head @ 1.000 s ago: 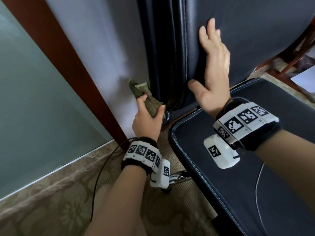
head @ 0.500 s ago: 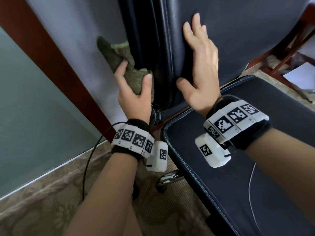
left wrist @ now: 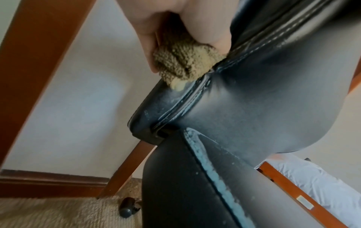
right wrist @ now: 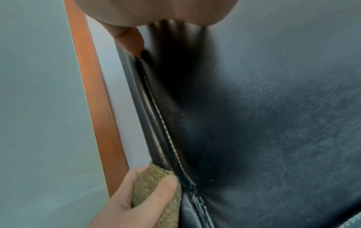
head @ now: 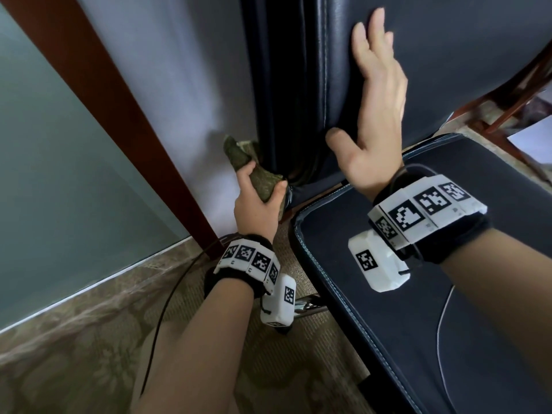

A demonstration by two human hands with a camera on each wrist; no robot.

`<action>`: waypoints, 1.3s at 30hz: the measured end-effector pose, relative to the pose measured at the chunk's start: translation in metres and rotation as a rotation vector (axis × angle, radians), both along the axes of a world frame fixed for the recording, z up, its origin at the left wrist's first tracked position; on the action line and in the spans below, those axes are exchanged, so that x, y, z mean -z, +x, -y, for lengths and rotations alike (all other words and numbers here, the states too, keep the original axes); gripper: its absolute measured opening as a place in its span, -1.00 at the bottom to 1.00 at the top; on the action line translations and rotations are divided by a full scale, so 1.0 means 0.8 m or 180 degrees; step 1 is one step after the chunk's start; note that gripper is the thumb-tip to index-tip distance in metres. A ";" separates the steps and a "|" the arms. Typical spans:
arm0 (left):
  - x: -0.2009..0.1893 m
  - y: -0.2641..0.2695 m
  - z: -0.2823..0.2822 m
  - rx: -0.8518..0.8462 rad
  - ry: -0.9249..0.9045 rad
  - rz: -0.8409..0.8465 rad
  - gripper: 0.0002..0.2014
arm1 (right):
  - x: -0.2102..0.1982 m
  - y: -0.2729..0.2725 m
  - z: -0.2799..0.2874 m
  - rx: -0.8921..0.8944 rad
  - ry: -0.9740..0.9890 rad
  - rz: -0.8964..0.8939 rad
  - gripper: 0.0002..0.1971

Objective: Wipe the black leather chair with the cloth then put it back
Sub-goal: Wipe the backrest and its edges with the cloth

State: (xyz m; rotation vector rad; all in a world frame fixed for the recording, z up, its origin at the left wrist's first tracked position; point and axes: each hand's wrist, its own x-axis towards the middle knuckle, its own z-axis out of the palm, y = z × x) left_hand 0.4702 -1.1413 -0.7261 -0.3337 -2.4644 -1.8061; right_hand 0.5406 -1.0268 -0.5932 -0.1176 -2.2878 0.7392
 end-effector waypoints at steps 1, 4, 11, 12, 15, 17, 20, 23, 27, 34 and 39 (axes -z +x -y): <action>0.001 0.000 0.001 0.0021 -0.0042 0.0014 -0.46 | 0.000 0.000 0.000 -0.0006 0.0003 0.0015 -0.06; 0.000 0.001 0.005 0.0058 -0.0002 0.0002 -0.48 | 0.000 0.003 -0.003 0.0002 0.0040 0.0068 -0.05; -0.010 0.010 -0.001 -0.0551 0.1149 -0.0216 -0.52 | 0.011 0.008 -0.006 -0.0073 0.0179 0.0047 -0.06; -0.010 0.009 -0.005 -0.0481 0.1150 -0.0203 -0.51 | 0.014 0.008 -0.007 -0.0084 0.0213 0.0046 -0.07; 0.000 0.006 -0.010 -0.0196 0.0842 -0.0190 -0.45 | 0.018 0.010 -0.013 -0.0109 0.0267 0.0034 -0.10; 0.011 0.002 -0.008 -0.0114 0.0721 -0.0198 -0.44 | 0.017 0.011 -0.015 -0.0124 0.0268 0.0020 -0.13; 0.019 -0.001 -0.006 -0.0068 0.0584 -0.0231 -0.46 | 0.017 0.009 -0.012 -0.0079 0.0263 -0.0032 -0.14; 0.021 -0.002 -0.007 -0.0070 0.0453 -0.0224 -0.49 | 0.018 0.008 -0.010 0.0046 0.0304 -0.0092 -0.15; 0.024 -0.002 -0.006 -0.0024 0.0225 -0.0074 -0.52 | 0.032 0.018 -0.018 0.0407 0.0432 -0.0241 -0.22; 0.021 0.005 0.008 -0.0015 0.0243 0.0113 -0.53 | 0.112 0.036 -0.031 0.1194 -0.0612 0.0745 -0.23; 0.012 0.004 0.000 -0.0263 0.0624 0.0031 -0.51 | 0.149 0.032 -0.057 0.1391 -0.0675 0.3229 -0.21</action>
